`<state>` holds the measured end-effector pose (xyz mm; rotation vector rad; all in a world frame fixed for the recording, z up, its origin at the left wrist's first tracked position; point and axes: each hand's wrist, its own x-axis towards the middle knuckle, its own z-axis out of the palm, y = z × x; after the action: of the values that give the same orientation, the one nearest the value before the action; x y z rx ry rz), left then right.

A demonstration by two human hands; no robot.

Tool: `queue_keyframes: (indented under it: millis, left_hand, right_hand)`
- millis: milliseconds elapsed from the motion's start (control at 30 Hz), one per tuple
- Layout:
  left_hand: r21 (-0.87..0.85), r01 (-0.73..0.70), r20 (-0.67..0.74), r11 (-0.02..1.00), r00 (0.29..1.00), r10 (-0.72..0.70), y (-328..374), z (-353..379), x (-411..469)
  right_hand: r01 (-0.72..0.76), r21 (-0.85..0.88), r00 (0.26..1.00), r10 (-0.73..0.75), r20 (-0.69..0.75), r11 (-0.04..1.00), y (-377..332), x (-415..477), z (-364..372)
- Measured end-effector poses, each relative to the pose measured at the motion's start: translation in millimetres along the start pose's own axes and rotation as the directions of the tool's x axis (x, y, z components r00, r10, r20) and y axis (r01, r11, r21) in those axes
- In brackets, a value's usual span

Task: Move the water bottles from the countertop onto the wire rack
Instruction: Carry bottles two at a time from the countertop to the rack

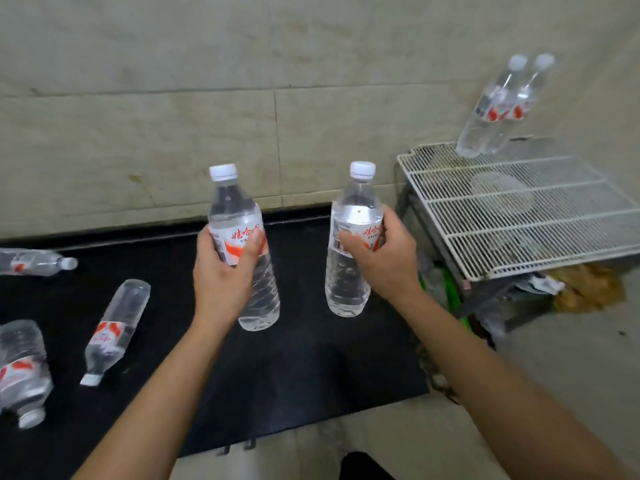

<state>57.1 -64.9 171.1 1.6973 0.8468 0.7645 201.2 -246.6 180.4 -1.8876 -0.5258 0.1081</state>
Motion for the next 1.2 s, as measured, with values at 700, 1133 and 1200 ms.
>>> queue_keyframes:
  millis: [700,1133,1200]
  left_hand:
    - [-0.308,-0.230,0.292,0.923,0.901,0.322,151,262,-65]
    - [-0.036,-0.130,0.326,0.991,0.936,0.135,176,471,-2]
    - [-0.072,-0.086,0.290,0.994,0.952,0.103,178,482,8]
  right_hand:
    - [0.112,-0.075,0.929,-0.131,-0.345,0.991,66,61,-296]
    - [0.155,-0.235,0.958,-0.204,-0.202,0.960,172,245,-452]
    - [0.173,-0.265,0.956,-0.227,-0.188,0.948,177,264,-458]
